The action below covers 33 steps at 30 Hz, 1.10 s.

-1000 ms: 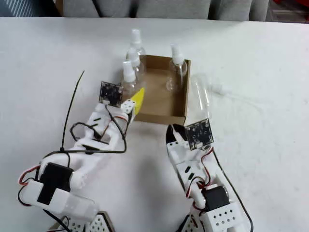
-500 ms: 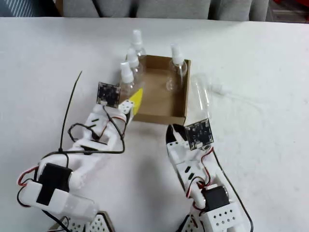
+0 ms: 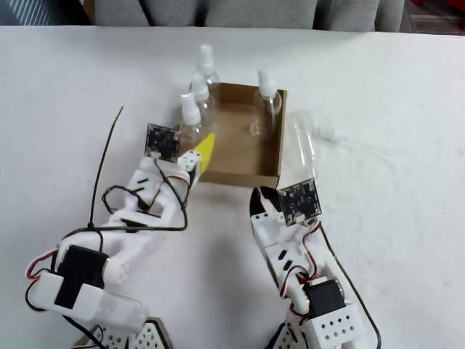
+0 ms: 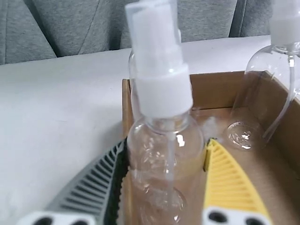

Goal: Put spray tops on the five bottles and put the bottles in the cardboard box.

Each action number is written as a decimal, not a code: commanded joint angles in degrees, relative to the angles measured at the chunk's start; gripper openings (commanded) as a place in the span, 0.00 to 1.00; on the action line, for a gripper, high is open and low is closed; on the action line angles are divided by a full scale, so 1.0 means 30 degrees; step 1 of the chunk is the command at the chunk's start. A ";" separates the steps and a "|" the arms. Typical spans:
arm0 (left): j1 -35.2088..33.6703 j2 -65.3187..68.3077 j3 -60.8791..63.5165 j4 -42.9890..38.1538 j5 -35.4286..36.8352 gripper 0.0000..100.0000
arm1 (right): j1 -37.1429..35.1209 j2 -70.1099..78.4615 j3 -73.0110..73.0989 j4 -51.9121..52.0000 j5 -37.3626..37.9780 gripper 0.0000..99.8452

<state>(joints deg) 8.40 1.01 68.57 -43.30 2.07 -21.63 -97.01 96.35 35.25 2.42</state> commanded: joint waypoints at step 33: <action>-0.0103 -1.2469 0.4220 0.9553 -0.0176 0.34 | 0.2769 -0.0073 0.0234 0.0073 0.0029 0.01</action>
<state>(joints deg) 7.34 -24.04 81.67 -31.16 1.89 -15.91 -97.01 96.35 35.25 2.42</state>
